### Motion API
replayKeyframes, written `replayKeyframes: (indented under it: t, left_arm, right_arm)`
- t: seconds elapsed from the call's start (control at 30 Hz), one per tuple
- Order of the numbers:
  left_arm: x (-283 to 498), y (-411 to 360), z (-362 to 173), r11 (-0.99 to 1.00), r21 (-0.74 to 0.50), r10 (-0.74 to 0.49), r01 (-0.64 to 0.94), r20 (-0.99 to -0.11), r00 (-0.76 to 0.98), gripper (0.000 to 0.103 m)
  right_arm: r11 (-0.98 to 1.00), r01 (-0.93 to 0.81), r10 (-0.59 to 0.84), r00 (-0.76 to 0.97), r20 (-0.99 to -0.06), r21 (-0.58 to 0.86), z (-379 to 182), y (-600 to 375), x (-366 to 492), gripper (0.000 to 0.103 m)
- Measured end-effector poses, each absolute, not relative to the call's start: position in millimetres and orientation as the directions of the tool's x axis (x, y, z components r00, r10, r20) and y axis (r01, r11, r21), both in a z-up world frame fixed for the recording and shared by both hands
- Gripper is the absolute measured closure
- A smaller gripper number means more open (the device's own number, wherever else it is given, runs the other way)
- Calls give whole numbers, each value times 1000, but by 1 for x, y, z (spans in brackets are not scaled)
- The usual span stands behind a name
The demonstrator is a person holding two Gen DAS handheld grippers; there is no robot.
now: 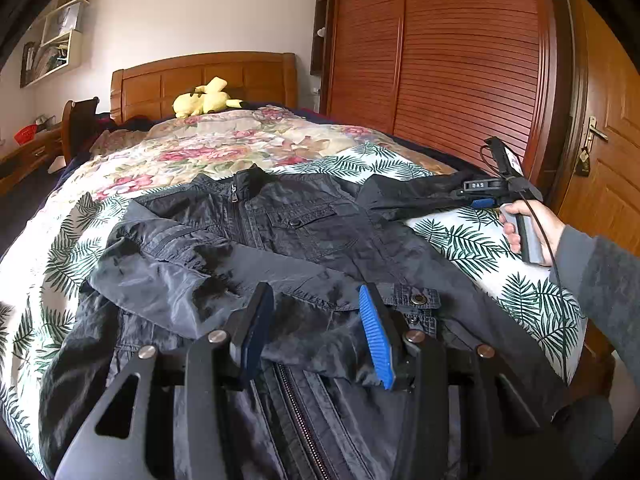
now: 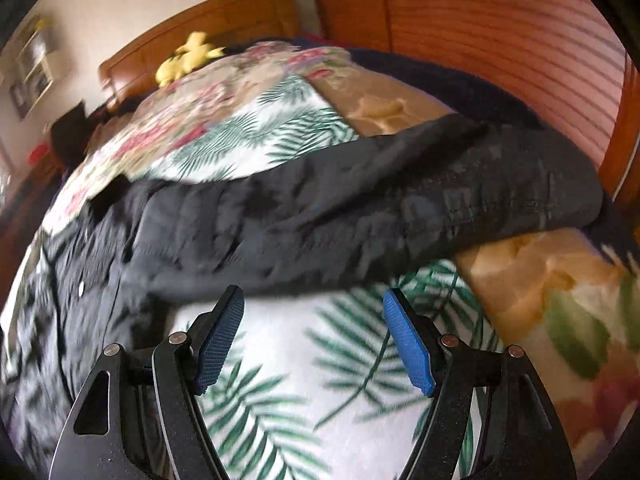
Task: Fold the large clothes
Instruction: 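Move the right gripper to the other sleeve cuff and close on it, then lift the sleeve with the right gripper and fold it across the jacket front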
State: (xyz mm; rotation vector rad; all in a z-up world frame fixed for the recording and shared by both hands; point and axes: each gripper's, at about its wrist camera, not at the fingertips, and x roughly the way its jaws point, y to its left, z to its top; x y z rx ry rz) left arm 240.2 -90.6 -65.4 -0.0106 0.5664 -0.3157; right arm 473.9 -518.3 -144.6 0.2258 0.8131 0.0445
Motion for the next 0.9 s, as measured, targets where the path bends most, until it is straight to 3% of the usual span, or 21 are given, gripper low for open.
replayKeyframes:
  t: [0.33, 0.4, 0.43, 0.47, 0.67, 0.9]
  left_arm:
    - [242, -87, -65, 952, -103, -299, 290, -528, 795, 59]
    - [240, -86, -64, 952, -103, -300, 290, -524, 797, 59]
    - [240, -86, -64, 952, -102, -299, 290, -524, 797, 59]
    - [240, -85, -65, 952, -102, -297, 288, -527, 796, 59]
    - [235, -81, -61, 952, -113, -301, 284, -519, 800, 59]
    - [227, -72, -56, 950, -133, -309, 281, -506, 805, 59]
  right_arm:
    - [915, 209, 111, 690, -715, 344, -146, -556, 504, 32]
    - [918, 246, 57, 693, -719, 310, -143, -558, 507, 60]
    - [923, 253, 36, 693, -720, 289, -141, -559, 508, 83]
    - [927, 246, 35, 696, -717, 284, -138, -558, 507, 90]
    - [977, 136, -21, 824, -566, 162, -73, -514, 473, 96]
    - [968, -208, 247, 871, -425, 137, -2, -404, 408, 97]
